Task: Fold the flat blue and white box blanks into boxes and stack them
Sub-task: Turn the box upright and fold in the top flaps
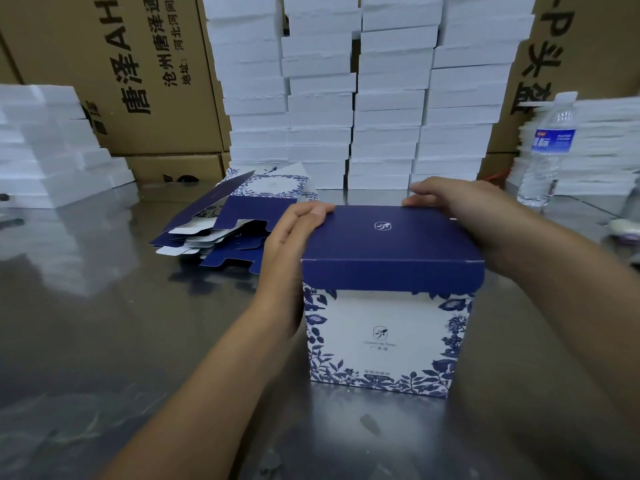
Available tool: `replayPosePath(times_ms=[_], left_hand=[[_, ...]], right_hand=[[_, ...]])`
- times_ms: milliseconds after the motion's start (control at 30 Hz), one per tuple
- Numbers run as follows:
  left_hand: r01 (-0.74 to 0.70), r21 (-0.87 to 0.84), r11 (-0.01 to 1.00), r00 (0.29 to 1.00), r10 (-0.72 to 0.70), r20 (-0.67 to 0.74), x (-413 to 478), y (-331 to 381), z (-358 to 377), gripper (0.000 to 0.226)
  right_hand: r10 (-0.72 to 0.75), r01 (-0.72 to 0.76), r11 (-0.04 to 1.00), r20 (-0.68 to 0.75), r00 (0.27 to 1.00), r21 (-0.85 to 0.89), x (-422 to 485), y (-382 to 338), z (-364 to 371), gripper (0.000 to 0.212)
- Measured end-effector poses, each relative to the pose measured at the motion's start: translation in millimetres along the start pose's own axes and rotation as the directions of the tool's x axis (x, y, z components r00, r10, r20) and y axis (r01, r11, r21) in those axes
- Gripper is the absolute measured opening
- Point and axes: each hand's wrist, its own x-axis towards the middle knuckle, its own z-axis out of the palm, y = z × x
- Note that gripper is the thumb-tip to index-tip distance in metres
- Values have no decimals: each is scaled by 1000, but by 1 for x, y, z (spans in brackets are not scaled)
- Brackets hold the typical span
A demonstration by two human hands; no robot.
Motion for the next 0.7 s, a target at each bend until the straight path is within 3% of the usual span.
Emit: replayPosePath(times_ms=[100, 300, 400, 500, 600, 700], left_hand=[[28, -16, 999, 1000, -28, -5, -1, 3, 1, 13], [247, 68, 967, 969, -248, 2, 9, 22, 2, 19], [360, 320, 876, 927, -375, -17, 21, 35, 2, 7], [354, 543, 762, 913, -406, -26, 33, 45, 10, 23], [321, 647, 692, 900, -435, 19, 42, 50, 21, 34], [332, 666, 668, 890, -456, 13, 46, 49, 27, 28]], right_hand=[[28, -29, 999, -19, 999, -39, -4, -1, 8, 13], [69, -69, 996, -3, 998, -49, -4, 1, 9, 19], [72, -72, 996, -5, 997, -60, -2, -1, 10, 19], [86, -86, 995, -3, 996, -41, -5, -3, 12, 16], [110, -110, 994, 8, 994, -1, -4, 1, 12, 14], [127, -129, 990, 43, 991, 51, -3, 3, 12, 19]])
